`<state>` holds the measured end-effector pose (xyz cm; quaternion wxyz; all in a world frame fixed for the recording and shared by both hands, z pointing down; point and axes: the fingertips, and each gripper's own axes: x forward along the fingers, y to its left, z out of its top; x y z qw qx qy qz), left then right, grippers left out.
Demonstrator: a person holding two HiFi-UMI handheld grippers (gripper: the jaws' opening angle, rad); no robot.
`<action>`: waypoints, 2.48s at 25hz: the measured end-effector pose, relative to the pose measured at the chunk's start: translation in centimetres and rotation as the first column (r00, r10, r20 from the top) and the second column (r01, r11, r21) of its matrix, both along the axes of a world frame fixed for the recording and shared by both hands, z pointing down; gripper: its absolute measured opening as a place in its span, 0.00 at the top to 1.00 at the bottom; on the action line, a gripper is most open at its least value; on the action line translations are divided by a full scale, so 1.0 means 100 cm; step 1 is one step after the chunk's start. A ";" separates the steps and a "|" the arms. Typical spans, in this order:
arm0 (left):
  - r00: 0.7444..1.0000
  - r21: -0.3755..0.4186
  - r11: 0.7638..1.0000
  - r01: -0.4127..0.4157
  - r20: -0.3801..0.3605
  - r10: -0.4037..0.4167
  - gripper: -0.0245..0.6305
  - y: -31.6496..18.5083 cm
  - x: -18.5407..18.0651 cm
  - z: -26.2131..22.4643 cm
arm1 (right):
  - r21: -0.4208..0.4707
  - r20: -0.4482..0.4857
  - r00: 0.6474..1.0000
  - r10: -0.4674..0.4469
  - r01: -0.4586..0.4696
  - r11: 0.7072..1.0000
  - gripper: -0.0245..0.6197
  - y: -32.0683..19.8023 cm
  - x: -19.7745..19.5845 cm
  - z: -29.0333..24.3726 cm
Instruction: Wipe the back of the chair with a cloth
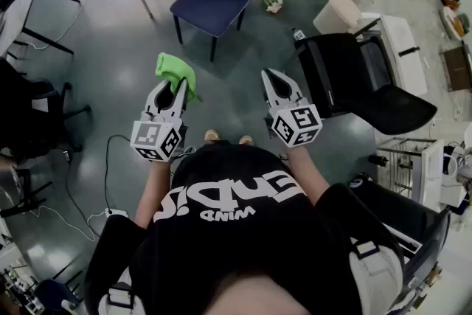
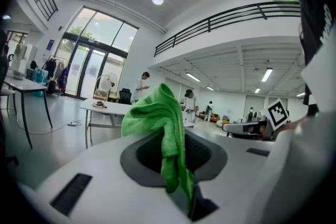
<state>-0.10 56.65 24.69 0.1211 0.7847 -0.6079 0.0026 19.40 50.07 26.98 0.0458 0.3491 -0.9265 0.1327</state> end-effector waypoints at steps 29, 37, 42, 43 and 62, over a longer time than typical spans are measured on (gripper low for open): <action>0.996 0.034 0.996 -0.078 -0.045 0.080 0.86 -0.093 -0.083 0.024 | -0.011 0.044 0.996 0.079 -0.078 0.997 0.97 -0.069 -0.079 0.016; 0.997 0.009 0.998 -0.058 -0.044 0.058 0.86 -0.173 -0.110 0.030 | -0.039 0.044 0.997 0.068 -0.067 0.997 0.97 -0.158 -0.104 0.026; 0.996 0.016 0.997 -0.071 -0.045 0.072 0.86 -0.250 -0.113 0.021 | -0.054 0.036 0.998 0.060 -0.058 0.997 0.97 -0.235 -0.111 0.024; 0.996 0.016 0.997 -0.074 -0.044 0.075 0.86 -0.267 -0.113 0.020 | -0.057 0.034 0.998 0.057 -0.055 0.997 0.97 -0.253 -0.113 0.024; 0.997 0.032 0.996 -0.078 0.001 0.078 0.86 -0.501 -0.132 -0.023 | -0.030 0.078 0.991 0.108 -0.106 0.994 0.97 -0.487 -0.127 -0.005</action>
